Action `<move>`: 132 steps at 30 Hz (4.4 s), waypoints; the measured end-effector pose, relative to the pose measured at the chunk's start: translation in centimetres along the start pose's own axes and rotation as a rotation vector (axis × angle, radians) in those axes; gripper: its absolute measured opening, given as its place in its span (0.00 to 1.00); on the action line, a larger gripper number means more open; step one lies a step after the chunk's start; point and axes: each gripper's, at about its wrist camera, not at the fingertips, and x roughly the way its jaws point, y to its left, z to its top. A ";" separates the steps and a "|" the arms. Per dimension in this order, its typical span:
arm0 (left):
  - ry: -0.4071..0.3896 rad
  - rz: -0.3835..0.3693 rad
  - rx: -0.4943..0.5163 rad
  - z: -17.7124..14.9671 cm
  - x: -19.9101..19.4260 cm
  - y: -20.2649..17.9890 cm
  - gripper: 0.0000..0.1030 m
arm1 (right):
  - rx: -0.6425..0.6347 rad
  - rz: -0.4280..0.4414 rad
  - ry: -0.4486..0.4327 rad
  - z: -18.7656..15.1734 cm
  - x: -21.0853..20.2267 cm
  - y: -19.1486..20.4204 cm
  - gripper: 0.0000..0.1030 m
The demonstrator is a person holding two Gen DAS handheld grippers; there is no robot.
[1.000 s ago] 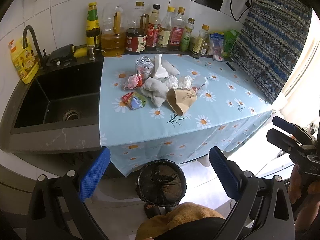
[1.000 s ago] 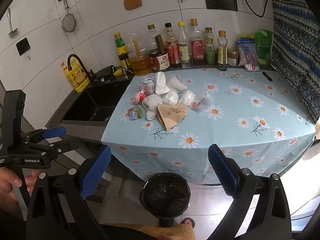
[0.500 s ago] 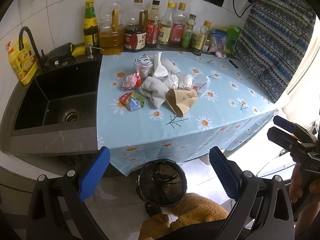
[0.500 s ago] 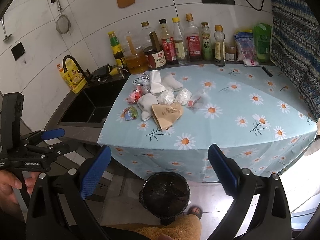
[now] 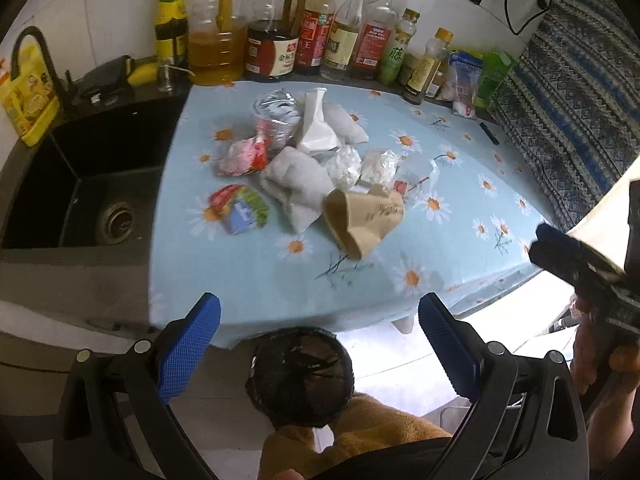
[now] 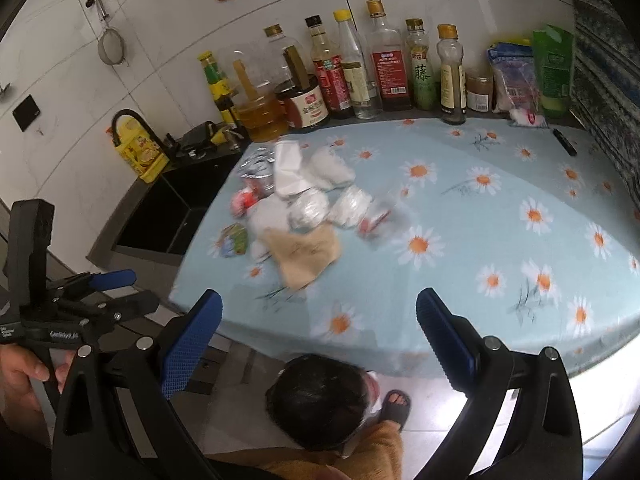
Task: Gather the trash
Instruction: 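Grasp the brown paper bag with the left tool while the right tool grasps the clear plastic cup, then carry both items down to the black bin and open both tools to drop them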
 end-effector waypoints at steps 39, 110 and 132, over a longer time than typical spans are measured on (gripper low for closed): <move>0.128 0.093 -0.361 6.9 16.3 -5.0 0.93 | -0.304 0.193 0.403 10.9 19.3 -9.4 0.45; 0.082 -0.064 -0.149 -9.7 5.1 5.3 0.83 | -0.107 0.054 0.355 -7.3 10.3 6.6 0.42; 0.358 -0.138 -0.122 -14.3 12.3 4.6 0.87 | 0.005 0.045 0.495 -12.7 15.6 5.0 0.60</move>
